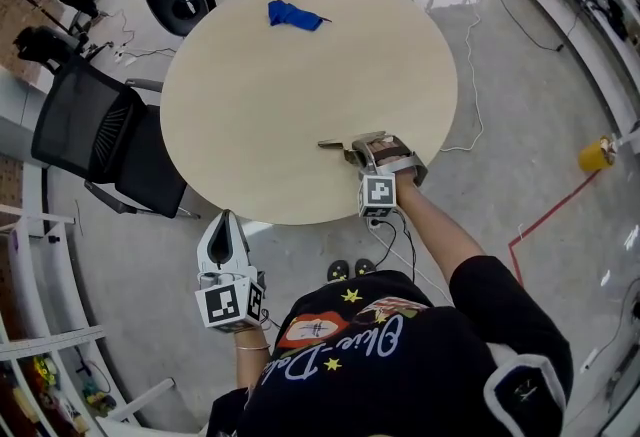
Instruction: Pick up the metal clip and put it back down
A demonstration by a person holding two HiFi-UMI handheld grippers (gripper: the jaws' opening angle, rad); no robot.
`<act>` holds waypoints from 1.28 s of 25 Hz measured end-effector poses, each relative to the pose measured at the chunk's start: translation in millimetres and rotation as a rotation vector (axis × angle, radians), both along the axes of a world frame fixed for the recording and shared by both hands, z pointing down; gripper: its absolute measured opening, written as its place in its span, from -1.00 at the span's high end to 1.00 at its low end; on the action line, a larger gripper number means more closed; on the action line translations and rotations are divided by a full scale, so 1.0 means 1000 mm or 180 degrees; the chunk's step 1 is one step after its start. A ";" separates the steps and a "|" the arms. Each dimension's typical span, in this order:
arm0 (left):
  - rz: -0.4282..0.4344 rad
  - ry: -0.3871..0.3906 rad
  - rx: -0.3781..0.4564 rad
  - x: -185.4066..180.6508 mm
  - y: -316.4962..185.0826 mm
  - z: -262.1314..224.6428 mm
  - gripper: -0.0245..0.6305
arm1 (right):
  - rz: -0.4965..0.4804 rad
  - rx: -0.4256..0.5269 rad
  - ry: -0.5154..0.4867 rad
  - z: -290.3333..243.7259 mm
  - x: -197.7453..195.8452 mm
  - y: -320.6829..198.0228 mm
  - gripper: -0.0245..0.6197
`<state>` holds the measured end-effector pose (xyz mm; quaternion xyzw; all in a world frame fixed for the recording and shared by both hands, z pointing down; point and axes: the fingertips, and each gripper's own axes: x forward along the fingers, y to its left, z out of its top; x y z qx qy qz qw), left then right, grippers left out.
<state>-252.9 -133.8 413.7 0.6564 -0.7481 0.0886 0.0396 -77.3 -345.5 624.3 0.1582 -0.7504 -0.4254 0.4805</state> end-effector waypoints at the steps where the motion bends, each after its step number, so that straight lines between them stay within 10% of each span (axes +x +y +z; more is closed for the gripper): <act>1: 0.0002 0.0003 0.0003 0.000 -0.001 0.000 0.93 | -0.0021 -0.0012 0.0004 0.003 -0.001 0.000 0.87; 25: 0.0079 0.0072 0.0016 0.003 0.002 0.002 0.93 | 0.0075 -0.0471 -0.0357 0.012 0.007 0.026 0.59; 28: 0.0133 0.0086 0.0036 0.008 0.002 0.002 0.93 | 0.0154 -0.0493 -0.0814 -0.016 0.011 0.039 0.59; 32: 0.0231 0.0110 0.0034 0.016 0.001 0.004 0.93 | 0.0387 -0.0892 -0.2173 -0.099 0.018 0.060 0.59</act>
